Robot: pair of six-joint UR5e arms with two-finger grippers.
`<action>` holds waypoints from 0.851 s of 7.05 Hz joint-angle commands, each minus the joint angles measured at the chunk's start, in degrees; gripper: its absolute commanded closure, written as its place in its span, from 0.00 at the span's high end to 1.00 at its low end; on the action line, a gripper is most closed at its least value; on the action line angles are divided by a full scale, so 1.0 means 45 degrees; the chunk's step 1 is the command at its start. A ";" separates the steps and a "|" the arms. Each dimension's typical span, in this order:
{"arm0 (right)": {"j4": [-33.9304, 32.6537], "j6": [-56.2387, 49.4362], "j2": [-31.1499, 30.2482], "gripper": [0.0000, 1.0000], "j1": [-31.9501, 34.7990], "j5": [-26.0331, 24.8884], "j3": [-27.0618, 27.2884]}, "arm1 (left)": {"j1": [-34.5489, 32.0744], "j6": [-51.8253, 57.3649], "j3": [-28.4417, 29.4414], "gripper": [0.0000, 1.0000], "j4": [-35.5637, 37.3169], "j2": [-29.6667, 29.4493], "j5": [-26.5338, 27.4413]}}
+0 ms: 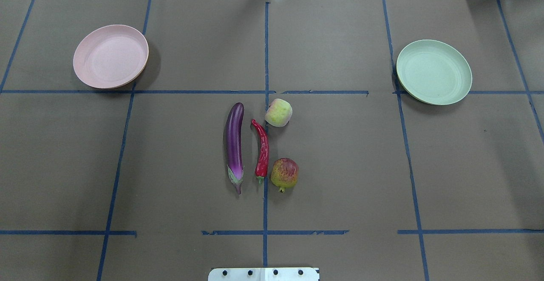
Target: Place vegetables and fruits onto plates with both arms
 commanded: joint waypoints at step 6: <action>0.0253 0.0001 -0.0004 1.00 0.0000 0.0032 0.0008 | 0.0020 -0.0069 -0.0067 1.00 0.0039 -0.0132 -0.0030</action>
